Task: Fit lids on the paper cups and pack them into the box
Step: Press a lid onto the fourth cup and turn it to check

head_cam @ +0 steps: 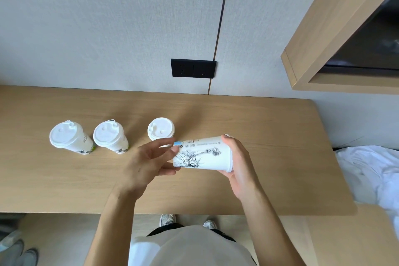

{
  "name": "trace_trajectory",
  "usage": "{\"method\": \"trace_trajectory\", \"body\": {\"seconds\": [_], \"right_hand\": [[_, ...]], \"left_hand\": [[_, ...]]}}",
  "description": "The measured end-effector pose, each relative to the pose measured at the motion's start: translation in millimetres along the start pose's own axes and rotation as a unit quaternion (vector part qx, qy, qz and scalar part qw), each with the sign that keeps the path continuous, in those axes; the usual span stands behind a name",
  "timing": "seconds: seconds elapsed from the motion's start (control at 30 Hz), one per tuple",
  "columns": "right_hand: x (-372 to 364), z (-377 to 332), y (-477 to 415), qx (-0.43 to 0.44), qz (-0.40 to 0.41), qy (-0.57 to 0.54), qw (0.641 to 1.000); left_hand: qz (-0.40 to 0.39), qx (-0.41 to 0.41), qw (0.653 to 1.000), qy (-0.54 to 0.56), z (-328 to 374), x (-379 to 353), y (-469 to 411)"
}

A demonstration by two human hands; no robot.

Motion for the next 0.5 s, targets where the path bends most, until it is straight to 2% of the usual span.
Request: {"method": "trace_trajectory", "body": {"seconds": [0.5], "right_hand": [[3.2, 2.4, -1.3, 0.011, 0.002, 0.013, 1.000]], "left_hand": [[-0.006, 0.024, 1.000, 0.004, 2.4, -3.3, 6.9]]}}
Point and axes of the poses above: each hand's wrist, its own y-axis away from the middle knuckle, its own x-axis out of the back of the hand, z = x × y, the point moved 3 cm from there along -y, towards the middle knuckle, and after that the axes turned 10 degrees about -y, right-handed, at the moved point
